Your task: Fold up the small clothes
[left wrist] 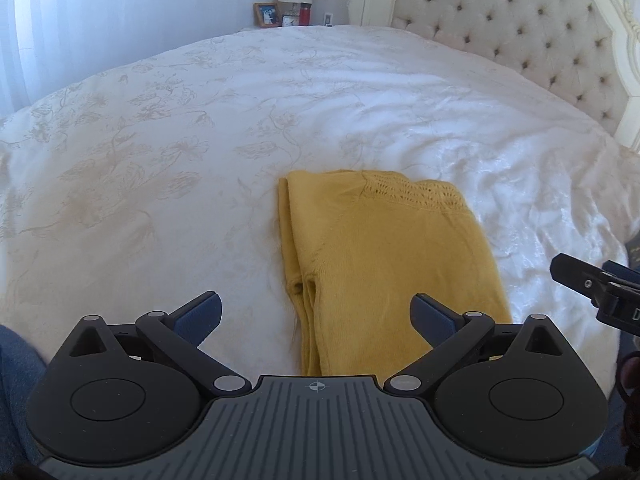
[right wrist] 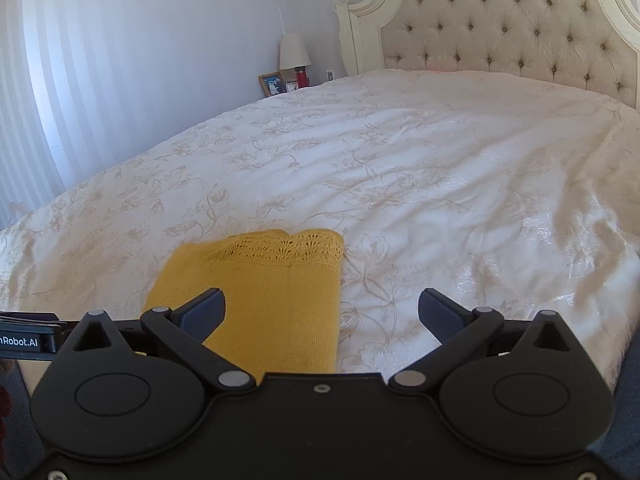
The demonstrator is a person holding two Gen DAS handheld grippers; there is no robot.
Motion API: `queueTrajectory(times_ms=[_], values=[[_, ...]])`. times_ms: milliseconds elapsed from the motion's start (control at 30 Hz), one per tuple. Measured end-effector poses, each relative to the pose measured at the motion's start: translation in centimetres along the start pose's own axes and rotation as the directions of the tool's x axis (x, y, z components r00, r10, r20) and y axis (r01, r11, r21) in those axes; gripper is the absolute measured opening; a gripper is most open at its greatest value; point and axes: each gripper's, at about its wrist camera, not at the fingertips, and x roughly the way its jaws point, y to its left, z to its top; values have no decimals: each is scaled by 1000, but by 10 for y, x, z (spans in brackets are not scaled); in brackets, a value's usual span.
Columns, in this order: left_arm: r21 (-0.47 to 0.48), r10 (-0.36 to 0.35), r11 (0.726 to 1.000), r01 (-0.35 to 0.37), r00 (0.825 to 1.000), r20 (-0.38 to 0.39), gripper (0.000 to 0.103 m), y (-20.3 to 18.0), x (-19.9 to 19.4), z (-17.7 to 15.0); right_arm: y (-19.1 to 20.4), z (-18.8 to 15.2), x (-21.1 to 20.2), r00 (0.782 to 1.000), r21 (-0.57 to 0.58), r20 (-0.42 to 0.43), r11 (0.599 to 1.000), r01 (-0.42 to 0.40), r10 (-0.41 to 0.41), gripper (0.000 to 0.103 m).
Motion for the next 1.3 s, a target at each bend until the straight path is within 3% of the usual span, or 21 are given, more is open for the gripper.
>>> queueTrajectory(times_ms=[133, 367, 1300], values=[[-2, 35, 999, -35, 999, -17, 102, -5, -4, -8, 3, -12, -14, 998, -2, -21, 998, 67, -67, 102], [28, 103, 994, -101, 993, -51, 101, -12, -6, -23, 2, -24, -20, 995, 38, -66, 996, 79, -77, 102], [49, 102, 994, -97, 989, -106, 101, -14, -2, -31, 19, -38, -19, 993, 11, -112, 999, 37, -35, 102]])
